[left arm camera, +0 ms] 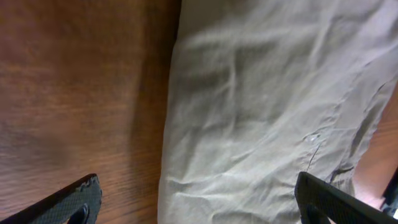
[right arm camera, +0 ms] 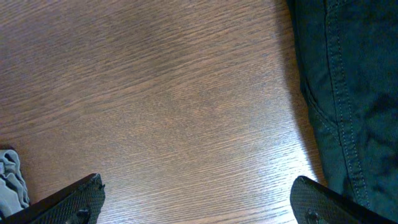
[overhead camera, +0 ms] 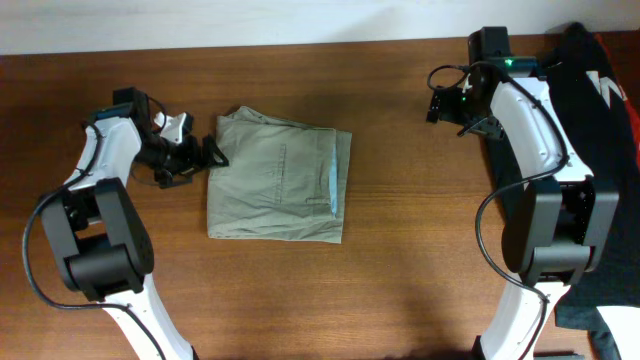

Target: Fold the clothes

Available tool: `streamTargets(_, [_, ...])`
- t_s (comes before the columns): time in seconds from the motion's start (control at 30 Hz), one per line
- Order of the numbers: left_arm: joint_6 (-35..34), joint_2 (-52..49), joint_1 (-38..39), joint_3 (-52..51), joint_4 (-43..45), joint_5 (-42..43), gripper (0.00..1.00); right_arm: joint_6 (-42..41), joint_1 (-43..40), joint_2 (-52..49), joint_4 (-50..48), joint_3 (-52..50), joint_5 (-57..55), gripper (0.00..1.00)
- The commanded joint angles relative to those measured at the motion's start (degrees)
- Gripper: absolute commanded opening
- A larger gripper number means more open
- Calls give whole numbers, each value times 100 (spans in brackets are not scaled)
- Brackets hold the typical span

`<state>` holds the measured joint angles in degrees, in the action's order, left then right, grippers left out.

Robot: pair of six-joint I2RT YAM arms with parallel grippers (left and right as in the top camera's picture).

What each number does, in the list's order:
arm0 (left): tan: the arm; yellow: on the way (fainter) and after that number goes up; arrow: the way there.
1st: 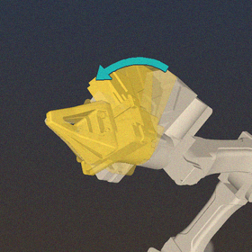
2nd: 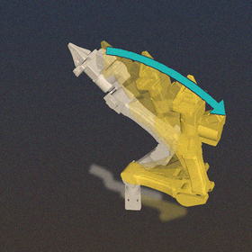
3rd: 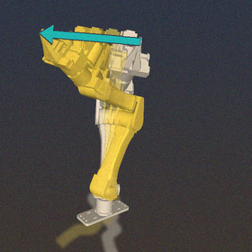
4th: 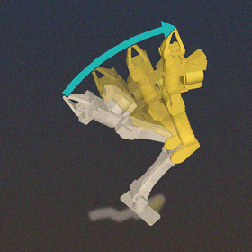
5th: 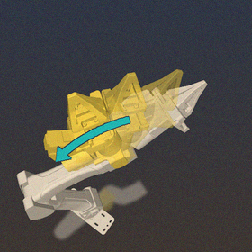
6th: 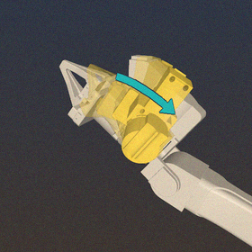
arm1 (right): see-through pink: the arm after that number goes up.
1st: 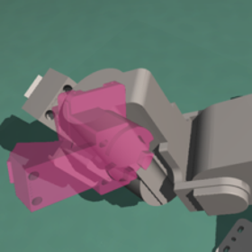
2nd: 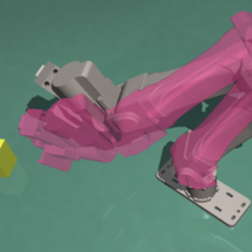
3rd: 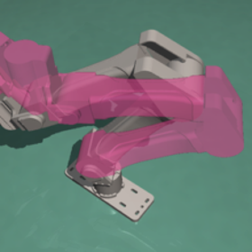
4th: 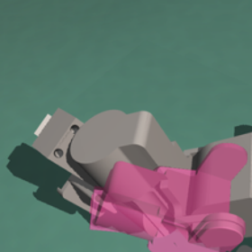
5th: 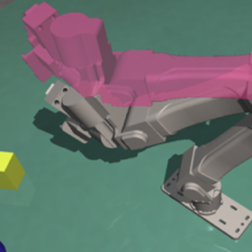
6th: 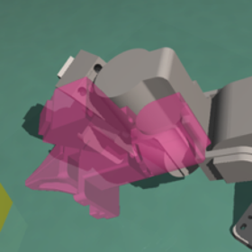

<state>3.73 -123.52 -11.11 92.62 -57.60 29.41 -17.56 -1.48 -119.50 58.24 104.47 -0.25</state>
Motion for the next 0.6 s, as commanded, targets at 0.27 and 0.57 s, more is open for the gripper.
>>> streamTargets(0.27, [219, 162, 350, -944, 645, 127, 72, 13, -33, 118, -4, 87, -90, 99])
streamTargets(0.57, [219, 162, 385, -944, 927, 125, 8, 13, -33, 118, -2, 87, -90, 99])
